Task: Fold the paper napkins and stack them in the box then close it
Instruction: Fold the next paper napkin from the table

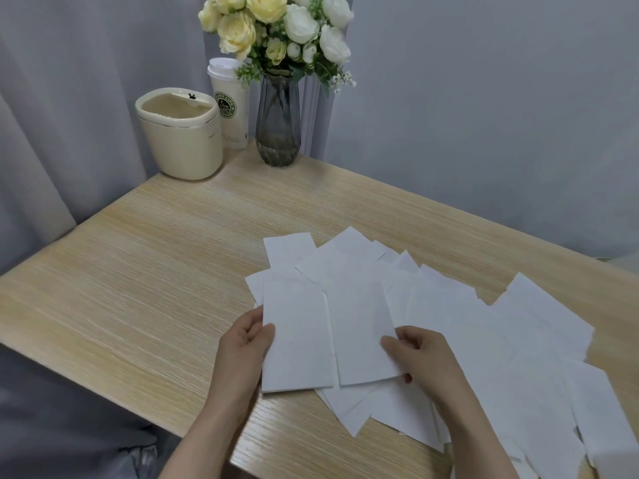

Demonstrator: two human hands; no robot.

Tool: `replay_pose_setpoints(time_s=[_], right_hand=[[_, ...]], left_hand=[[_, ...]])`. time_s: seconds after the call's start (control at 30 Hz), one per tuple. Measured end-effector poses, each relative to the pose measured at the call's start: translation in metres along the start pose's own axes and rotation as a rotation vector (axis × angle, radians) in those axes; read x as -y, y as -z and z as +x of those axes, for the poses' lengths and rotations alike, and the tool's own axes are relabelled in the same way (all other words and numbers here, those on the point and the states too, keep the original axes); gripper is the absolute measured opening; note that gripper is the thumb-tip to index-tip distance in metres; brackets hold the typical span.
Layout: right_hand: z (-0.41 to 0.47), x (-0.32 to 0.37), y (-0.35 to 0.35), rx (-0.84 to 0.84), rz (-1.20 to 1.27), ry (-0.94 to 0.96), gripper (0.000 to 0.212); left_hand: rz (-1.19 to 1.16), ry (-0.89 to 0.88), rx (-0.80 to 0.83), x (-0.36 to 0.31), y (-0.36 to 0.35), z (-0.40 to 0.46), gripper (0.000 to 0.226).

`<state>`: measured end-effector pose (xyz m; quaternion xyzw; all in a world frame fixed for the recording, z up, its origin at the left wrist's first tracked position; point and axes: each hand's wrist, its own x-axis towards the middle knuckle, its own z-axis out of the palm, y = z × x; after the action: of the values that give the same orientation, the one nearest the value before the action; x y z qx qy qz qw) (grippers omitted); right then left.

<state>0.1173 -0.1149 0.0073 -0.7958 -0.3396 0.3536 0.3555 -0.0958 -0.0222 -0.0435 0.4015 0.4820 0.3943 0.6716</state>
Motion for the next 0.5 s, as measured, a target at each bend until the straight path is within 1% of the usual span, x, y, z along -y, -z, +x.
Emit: replay_pose_setpoints(time_s=[0.07, 0.13, 0.23, 0.3, 0.4, 0.5], right_hand=[[0.002, -0.003, -0.002, -0.083, -0.048, 0.032, 0.033], [0.002, -0.007, -0.003, -0.143, -0.097, 0.059, 0.031], [0.002, -0.012, -0.005, -0.181, -0.111, 0.082, 0.025], [0.0, -0.012, -0.006, -0.203, -0.052, 0.083, 0.022], [-0.003, -0.007, -0.009, -0.206, 0.106, 0.081, 0.02], [-0.009, 0.001, -0.023, -0.109, 0.212, 0.076, 0.02]], left_hand=[[0.009, 0.005, -0.018, 0.0, 0.0, 0.0, 0.028], [0.021, -0.002, -0.05, 0.0, 0.0, 0.001, 0.028], [0.02, -0.023, -0.073, 0.0, -0.001, 0.002, 0.034], [0.027, -0.02, -0.067, -0.001, -0.001, 0.001, 0.037], [0.046, -0.01, -0.055, -0.001, -0.001, 0.001, 0.04], [0.061, -0.013, -0.061, -0.002, -0.001, 0.001, 0.038]])
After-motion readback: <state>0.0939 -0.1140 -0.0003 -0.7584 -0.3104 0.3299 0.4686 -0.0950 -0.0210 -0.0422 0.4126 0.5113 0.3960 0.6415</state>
